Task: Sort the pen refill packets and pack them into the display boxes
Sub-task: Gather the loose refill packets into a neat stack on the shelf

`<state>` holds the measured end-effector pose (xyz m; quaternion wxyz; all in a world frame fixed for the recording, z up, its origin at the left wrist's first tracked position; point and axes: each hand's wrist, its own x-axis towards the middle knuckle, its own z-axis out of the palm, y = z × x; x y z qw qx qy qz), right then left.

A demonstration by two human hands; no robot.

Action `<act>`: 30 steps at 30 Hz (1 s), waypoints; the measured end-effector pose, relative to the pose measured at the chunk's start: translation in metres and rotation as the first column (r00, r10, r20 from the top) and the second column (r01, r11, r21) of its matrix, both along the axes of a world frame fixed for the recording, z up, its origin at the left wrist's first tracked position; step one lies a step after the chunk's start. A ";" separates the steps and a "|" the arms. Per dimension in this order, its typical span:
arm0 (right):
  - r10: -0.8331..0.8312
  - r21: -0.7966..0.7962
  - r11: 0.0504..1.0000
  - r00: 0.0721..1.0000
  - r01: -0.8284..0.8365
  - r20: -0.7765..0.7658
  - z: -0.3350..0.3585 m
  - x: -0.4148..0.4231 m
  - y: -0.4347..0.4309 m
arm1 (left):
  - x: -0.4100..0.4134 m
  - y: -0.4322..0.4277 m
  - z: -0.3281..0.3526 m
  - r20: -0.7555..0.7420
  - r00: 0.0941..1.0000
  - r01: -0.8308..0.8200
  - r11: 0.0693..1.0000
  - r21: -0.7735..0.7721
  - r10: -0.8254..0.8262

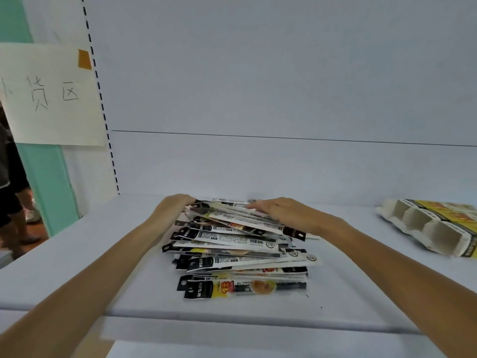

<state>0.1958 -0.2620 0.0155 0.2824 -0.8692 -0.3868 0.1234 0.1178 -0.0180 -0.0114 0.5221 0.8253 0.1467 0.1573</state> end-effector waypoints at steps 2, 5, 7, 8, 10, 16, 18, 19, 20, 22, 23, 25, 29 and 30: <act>-0.082 0.167 0.983 0.997 0.081 0.001 0.004 0.006 -0.011 | -0.006 -0.006 0.010 0.085 0.996 -0.038 0.990 0.136 0.026; -0.270 0.125 0.958 0.959 0.259 0.085 -0.003 0.028 -0.042 | -0.018 -0.018 0.024 0.181 0.978 0.041 0.942 0.334 -0.106; -0.238 -0.155 0.951 0.955 0.266 0.179 -0.019 0.034 -0.058 | -0.027 -0.034 0.025 0.039 0.939 0.267 0.794 0.546 -0.342; -0.219 -0.222 0.937 0.951 0.268 0.219 -0.027 0.035 -0.062 | -0.029 -0.044 0.022 -0.104 0.905 0.377 0.663 0.647 -0.413; -0.222 -0.166 0.950 0.944 0.266 0.244 -0.033 0.033 -0.065 | -0.033 -0.060 0.014 -0.339 0.850 0.496 0.393 0.774 -0.404; -0.236 -0.265 0.907 0.916 0.327 0.324 -0.017 0.038 -0.090 | -0.034 -0.068 0.013 -0.394 0.875 0.468 0.284 0.837 -0.280; -0.293 -0.268 0.872 0.876 0.409 0.382 -0.010 0.043 -0.105 | -0.033 -0.068 0.009 -0.383 0.878 0.463 0.301 0.834 -0.288; -0.320 -0.272 0.856 0.864 0.440 0.389 -0.007 0.044 -0.112 | -0.033 -0.067 0.006 -0.371 0.883 0.451 0.301 0.840 -0.289; -0.341 -0.302 0.833 0.859 0.464 0.381 -0.004 0.045 -0.118 | -0.032 -0.066 0.003 -0.346 0.893 0.427 0.297 0.854 -0.288; -0.372 -0.367 0.795 0.866 0.483 0.333 -0.004 0.047 -0.122 | -0.032 -0.065 -0.004 -0.257 0.924 0.332 0.260 0.907 -0.283; -0.389 -0.349 0.805 0.871 0.479 0.299 -0.007 0.049 -0.122 | -0.031 -0.064 -0.006 -0.200 0.937 0.269 0.228 0.936 -0.286; -0.401 -0.233 0.871 0.900 0.432 0.171 -0.013 0.048 -0.116 | -0.030 -0.064 -0.009 -0.109 0.948 0.169 0.184 0.968 -0.300; -0.281 -0.281 0.903 0.941 0.326 0.187 -0.027 0.052 -0.106 | -0.029 -0.065 -0.008 -0.098 0.958 0.167 0.244 0.955 -0.270; -0.273 -0.272 0.900 0.927 0.341 0.258 -0.028 0.055 -0.107 | -0.030 -0.064 -0.008 -0.099 0.957 0.177 0.277 0.944 -0.274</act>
